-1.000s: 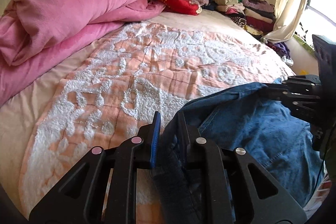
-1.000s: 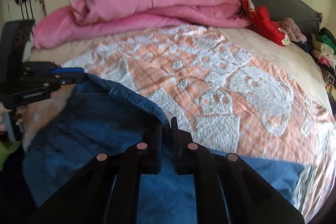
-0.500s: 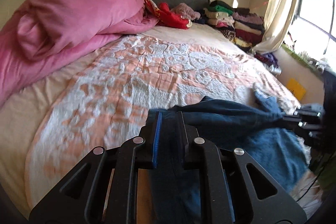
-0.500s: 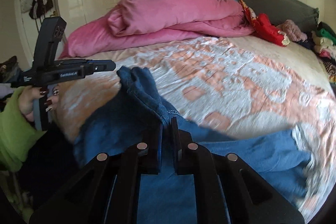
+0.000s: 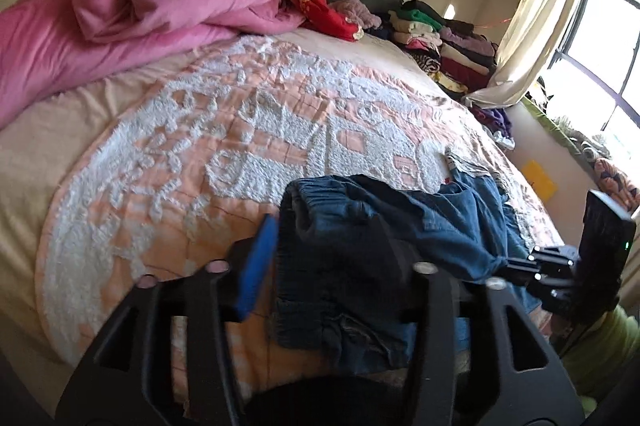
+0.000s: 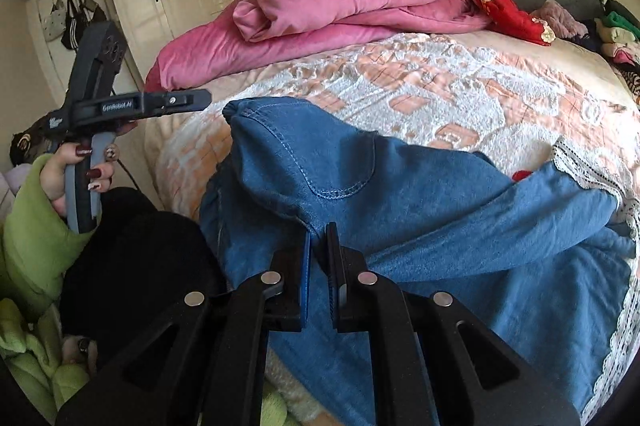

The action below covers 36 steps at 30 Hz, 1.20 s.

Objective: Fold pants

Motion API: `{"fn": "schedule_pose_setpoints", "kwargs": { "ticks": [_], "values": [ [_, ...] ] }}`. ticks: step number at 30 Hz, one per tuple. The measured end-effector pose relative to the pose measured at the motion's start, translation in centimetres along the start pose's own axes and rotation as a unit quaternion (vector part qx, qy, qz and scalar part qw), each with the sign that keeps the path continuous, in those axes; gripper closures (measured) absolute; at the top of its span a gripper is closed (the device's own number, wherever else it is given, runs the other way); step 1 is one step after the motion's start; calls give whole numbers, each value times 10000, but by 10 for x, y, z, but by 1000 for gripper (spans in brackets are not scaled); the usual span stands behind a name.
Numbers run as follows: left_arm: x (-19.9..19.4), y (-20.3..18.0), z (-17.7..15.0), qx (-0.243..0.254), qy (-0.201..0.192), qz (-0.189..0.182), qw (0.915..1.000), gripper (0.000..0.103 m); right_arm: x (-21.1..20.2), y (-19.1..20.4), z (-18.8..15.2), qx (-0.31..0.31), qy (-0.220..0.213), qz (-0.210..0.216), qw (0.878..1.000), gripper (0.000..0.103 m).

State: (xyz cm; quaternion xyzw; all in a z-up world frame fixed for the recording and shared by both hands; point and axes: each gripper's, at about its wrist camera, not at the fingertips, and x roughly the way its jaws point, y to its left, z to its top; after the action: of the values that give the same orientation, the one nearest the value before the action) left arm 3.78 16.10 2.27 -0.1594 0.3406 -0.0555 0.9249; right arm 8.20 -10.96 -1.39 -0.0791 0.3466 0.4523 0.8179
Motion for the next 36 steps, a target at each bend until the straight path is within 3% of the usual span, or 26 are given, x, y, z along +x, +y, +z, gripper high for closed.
{"fn": "schedule_pose_setpoints", "kwargs": {
  "ticks": [3, 5, 7, 8, 11, 17, 23, 27, 32, 34, 36],
  "values": [
    [14, 3, 2, -357, 183, -311, 9987, 34, -2, 5, -4, -51, 3, 17, 10000, 96],
    [32, 8, 4, -743, 464, -533, 9947, 34, -2, 8, -7, -85, 25, 2, 10000, 96],
    [43, 10, 3, -950, 579, -661, 9916, 46, -1, 10, -10, -128, 62, -16, 9999, 96],
    [45, 9, 3, -981, 606, -643, 9913, 71, 0, 13, -11, -171, 97, -35, 9998, 96],
    [35, 6, 2, -894, 561, -663, 9922, 79, -3, 19, -14, -356, 106, -138, 9992, 96],
    [5, 13, -9, -837, 503, -516, 9939, 79, -3, 24, -21, -386, 186, -2, 9991, 96],
    [19, 16, -28, -633, 932, -9, 9936, 77, 18, 34, -27, -619, 583, 0, 9964, 96],
    [28, 23, -34, -714, 1072, 69, 9916, 70, 31, 29, -30, -516, 868, -36, 9949, 96],
    [10, 22, -30, -694, 881, 311, 9932, 60, 36, 33, -37, -606, 954, -45, 9936, 94],
    [-2, 18, -25, -620, 695, 563, 9941, 59, 38, 32, -38, -583, 980, -39, 9935, 93],
    [-12, 5, -18, -456, 532, 582, 9958, 59, 40, 30, -39, -525, 1053, -22, 9930, 93]
  ]
}}
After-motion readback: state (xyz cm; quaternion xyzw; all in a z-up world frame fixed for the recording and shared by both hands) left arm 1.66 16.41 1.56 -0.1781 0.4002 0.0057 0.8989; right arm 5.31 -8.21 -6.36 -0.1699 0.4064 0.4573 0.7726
